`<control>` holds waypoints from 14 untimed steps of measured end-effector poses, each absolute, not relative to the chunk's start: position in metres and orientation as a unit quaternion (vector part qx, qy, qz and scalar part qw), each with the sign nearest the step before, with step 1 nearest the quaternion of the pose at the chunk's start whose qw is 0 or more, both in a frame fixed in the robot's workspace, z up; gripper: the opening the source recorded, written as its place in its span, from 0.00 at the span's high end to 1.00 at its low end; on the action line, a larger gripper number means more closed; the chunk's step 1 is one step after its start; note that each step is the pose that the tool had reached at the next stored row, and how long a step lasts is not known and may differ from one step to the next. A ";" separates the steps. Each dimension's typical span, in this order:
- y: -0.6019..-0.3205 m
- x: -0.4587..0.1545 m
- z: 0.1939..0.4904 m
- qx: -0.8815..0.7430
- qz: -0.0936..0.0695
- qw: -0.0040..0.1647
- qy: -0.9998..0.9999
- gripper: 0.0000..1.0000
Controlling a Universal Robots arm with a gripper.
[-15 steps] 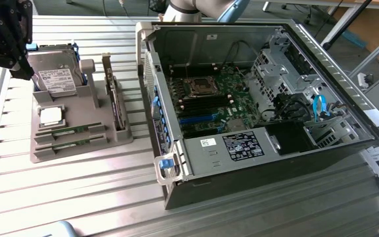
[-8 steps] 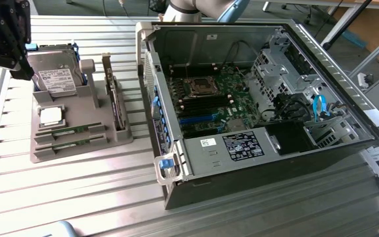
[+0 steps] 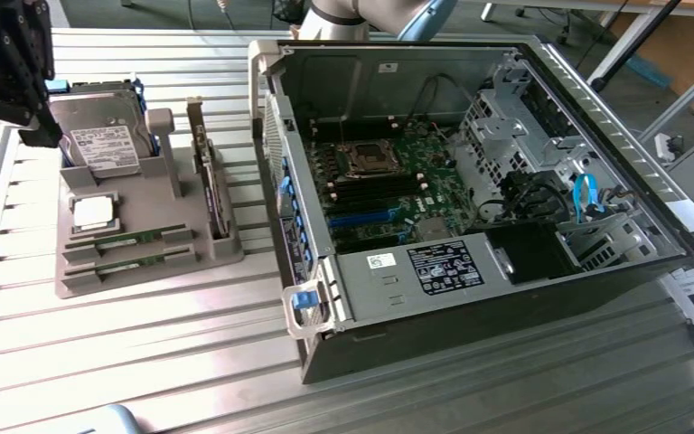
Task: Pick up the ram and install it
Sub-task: 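Pick up the ram and move it above insertion slot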
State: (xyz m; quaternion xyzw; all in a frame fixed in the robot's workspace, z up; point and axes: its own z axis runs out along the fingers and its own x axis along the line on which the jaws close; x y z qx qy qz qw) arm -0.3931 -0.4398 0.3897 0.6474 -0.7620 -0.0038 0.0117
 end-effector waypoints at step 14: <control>-0.440 -0.393 0.390 0.687 0.000 0.014 -0.727 0.89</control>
